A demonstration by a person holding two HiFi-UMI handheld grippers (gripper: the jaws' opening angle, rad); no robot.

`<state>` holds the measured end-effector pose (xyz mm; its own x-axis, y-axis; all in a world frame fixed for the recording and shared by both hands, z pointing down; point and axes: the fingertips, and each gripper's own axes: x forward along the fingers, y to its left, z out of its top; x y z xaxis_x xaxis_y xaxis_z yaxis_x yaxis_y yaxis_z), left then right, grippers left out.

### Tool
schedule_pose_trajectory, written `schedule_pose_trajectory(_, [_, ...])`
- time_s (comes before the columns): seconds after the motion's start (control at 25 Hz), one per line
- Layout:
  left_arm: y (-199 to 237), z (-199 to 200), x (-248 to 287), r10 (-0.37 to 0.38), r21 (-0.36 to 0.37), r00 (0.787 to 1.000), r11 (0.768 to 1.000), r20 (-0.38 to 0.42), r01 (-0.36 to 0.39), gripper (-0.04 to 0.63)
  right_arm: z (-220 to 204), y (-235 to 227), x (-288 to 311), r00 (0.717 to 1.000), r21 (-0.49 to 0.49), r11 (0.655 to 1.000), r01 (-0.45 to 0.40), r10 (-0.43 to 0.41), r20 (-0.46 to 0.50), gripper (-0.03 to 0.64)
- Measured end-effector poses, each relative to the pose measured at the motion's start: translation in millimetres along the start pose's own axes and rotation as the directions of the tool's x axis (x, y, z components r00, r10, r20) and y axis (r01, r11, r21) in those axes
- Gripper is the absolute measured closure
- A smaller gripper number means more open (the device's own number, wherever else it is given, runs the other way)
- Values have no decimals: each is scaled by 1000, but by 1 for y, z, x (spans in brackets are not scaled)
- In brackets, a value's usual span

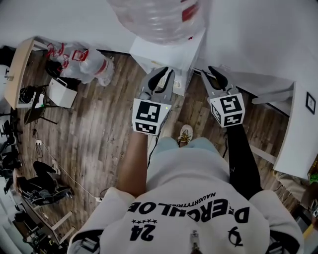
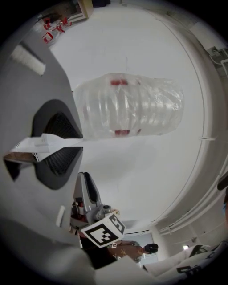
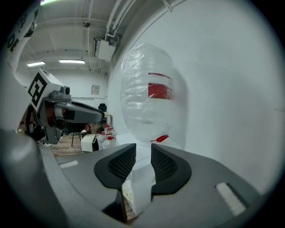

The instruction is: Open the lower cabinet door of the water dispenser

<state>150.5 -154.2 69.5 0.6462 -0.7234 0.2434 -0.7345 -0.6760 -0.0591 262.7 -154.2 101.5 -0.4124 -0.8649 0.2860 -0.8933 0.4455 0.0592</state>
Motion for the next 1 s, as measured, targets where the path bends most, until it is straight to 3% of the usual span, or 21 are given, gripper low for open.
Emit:
schedule_pose_trajectory(0.56, [-10, -70, 23, -18, 14, 992, 1000, -128, 20, 534, -110, 6, 11, 991, 110, 993, 31, -16, -134, 529])
schedule_pose_trajectory(1.0, [-34, -137, 46, -94, -8, 962, 995, -256, 95, 534, -177, 23, 26, 981, 163, 987, 2, 30, -194, 529])
